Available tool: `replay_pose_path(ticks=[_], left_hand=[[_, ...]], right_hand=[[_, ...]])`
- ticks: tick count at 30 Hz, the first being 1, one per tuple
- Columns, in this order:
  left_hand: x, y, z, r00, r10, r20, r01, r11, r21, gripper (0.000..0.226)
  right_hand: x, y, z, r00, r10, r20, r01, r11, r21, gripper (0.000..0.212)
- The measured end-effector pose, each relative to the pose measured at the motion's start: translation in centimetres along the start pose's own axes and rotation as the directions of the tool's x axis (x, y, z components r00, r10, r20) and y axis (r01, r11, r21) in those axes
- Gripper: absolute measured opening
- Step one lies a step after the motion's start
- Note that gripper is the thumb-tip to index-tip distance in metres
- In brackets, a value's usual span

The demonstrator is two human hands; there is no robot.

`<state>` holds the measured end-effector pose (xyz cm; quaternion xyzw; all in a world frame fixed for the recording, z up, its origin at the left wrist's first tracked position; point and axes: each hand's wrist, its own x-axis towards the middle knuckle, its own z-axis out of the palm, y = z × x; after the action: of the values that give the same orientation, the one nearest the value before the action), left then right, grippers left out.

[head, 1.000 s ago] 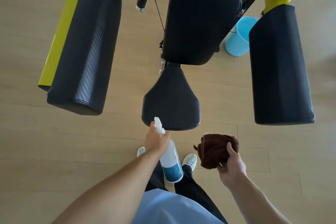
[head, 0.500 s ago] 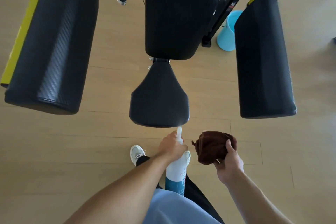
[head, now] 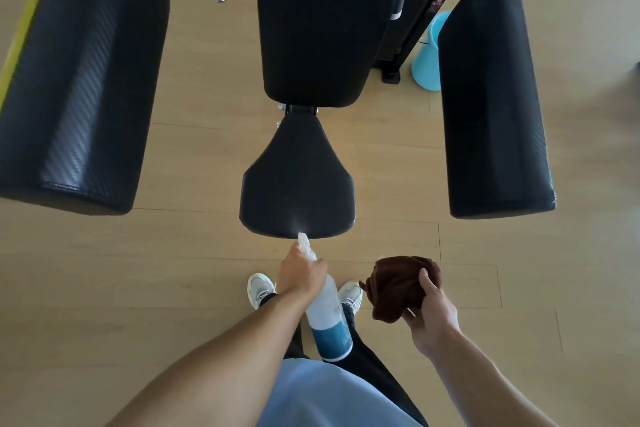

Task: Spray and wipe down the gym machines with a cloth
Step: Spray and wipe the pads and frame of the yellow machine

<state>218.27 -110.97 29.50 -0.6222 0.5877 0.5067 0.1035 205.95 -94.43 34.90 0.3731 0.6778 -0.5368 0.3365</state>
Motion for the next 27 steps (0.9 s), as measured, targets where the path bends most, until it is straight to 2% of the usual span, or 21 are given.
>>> replay_pose_path(ticks=[3, 6, 8, 10, 12, 13, 15, 17, 18, 19, 21, 22, 24, 27], left_hand=[[0.4, -0.1, -1.3, 0.998, 0.057, -0.009, -0.057, 0.998, 0.028, 0.029], [0.8, -0.1, -2.8, 0.981, 0.190, 0.045, -0.194, 0.977, 0.094, 0.051], [1.1, 0.1, -4.1, 0.975, 0.210, 0.069, -0.217, 0.968, 0.129, 0.066], [1.5, 0.2, -5.6, 0.976, 0.206, 0.071, -0.214, 0.966, 0.147, 0.072], [2.4, -0.1, -6.7, 0.974, 0.216, 0.069, -0.225, 0.959, 0.172, 0.072], [3.0, -0.3, -7.2, 0.974, 0.218, 0.062, -0.226, 0.955, 0.193, 0.072], [4.2, -1.0, -7.9, 0.979, 0.205, 0.022, -0.204, 0.950, 0.238, 0.070], [5.6, -1.7, -8.5, 0.984, 0.174, -0.037, -0.159, 0.954, 0.255, 0.061], [6.2, -2.1, -8.6, 0.985, 0.161, -0.064, -0.140, 0.957, 0.254, 0.057], [6.8, -2.3, -8.8, 0.985, 0.155, -0.081, -0.131, 0.960, 0.246, 0.055], [7.9, -2.5, -8.9, 0.985, 0.150, -0.085, -0.128, 0.966, 0.224, 0.053], [8.4, -2.5, -9.0, 0.985, 0.149, -0.090, -0.125, 0.966, 0.225, 0.052], [9.1, -2.3, -9.0, 0.984, 0.140, -0.107, -0.110, 0.962, 0.248, 0.048], [10.7, -2.1, -9.1, 0.985, 0.111, -0.134, -0.074, 0.964, 0.254, 0.043]], right_hand=[[0.0, 0.2, 1.3, 0.999, -0.022, 0.049, 0.028, 0.993, -0.113, 0.008], [-0.1, -0.3, 3.7, 0.992, -0.108, 0.069, 0.120, 0.970, -0.212, 0.005], [0.0, -1.2, 5.9, 0.969, -0.245, 0.038, 0.246, 0.927, -0.284, 0.009], [-0.4, -1.8, 8.4, 0.906, -0.423, -0.004, 0.392, 0.843, -0.367, 0.016], [-0.6, -2.1, 10.8, 0.810, -0.586, 0.001, 0.520, 0.718, -0.462, 0.019], [-0.1, -1.8, 12.0, 0.781, -0.621, 0.066, 0.562, 0.653, -0.508, 0.022], [1.1, -0.6, 14.5, 0.783, -0.545, 0.300, 0.589, 0.494, -0.640, 0.034], [3.2, 1.2, 16.6, 0.783, -0.326, 0.530, 0.602, 0.185, -0.776, 0.052], [4.3, 2.0, 17.4, 0.767, -0.271, 0.582, 0.609, 0.021, -0.793, 0.056], [5.2, 2.6, 18.0, 0.735, -0.282, 0.616, 0.611, -0.118, -0.783, 0.056], [6.7, 3.7, 18.2, 0.590, -0.375, 0.715, 0.621, -0.355, -0.699, 0.059], [7.5, 4.1, 18.1, 0.527, -0.361, 0.769, 0.622, -0.453, -0.639, 0.064], [9.5, 4.7, 18.1, 0.472, -0.282, 0.836, 0.641, -0.541, -0.544, 0.074], [12.9, 3.8, 20.1, 0.469, -0.266, 0.842, 0.657, -0.532, -0.534, 0.075]])
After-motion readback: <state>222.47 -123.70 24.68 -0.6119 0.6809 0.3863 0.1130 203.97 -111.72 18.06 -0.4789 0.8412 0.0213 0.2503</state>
